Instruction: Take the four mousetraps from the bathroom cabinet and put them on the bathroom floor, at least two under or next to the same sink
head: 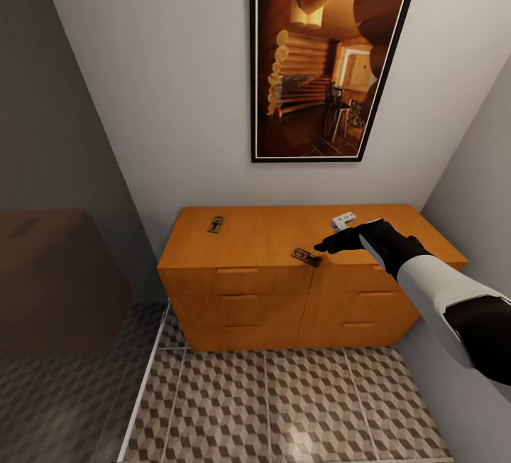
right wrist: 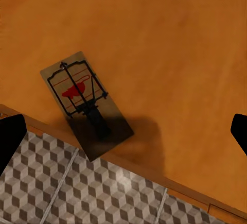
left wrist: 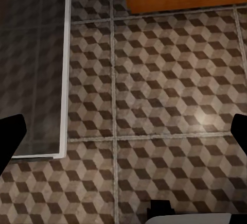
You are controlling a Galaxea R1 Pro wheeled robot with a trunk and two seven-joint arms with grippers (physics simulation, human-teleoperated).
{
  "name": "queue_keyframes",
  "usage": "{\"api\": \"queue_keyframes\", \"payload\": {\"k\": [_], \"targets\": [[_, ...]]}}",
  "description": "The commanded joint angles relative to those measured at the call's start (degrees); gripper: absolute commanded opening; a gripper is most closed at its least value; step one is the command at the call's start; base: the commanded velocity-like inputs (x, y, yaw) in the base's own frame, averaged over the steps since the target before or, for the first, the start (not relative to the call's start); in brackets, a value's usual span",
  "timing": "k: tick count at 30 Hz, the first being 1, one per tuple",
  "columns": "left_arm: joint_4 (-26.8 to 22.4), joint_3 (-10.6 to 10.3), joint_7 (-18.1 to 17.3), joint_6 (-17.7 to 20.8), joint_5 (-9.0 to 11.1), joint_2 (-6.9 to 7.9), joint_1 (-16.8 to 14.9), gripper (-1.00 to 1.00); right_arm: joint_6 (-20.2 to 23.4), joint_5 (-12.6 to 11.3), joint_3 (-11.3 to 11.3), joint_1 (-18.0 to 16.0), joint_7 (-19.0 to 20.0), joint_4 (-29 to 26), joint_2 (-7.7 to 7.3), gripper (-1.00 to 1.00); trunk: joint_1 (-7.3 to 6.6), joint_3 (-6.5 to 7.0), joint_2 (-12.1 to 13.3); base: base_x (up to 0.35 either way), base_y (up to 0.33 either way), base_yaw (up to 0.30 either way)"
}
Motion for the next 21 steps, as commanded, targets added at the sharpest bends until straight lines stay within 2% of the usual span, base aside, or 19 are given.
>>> {"api": "queue_keyframes", "payload": {"k": [1,8,15,21], "targets": [[0.24,-0.39,0.07,-0.37,0.24,-0.01,-0.12,1.00,0.34,-0.26,0.27,-0.04,0.08,-0.11,-0.07,1.00,0.03,-0.11,-0.12,0.000,0.000,0.000],[0.24,-0.39,0.07,-0.37,0.24,-0.01,-0.12,1.00,-0.11,-0.26,0.27,-0.04,0.14,0.57,-0.04,1.00,0.03,-0.11,-0.12,0.000,0.000,0.000],[0.24,-0.39,0.07,-0.37,0.24,-0.01,-0.12,1.00,-3.05,-0.26,0.27,-0.04,0.21,2.66,-0.03,1.00,0.03,-0.11,-0.12,0.000,0.000,0.000],[0.24,-0.39,0.07,-0.37,0.24,-0.01,-0.12,1.00,-3.24,-0.26,0.27,-0.04,0.32,2.78,-0.03,1.00,0.03,-0.11,-0.12,0.000,0.000,0.000]]}}
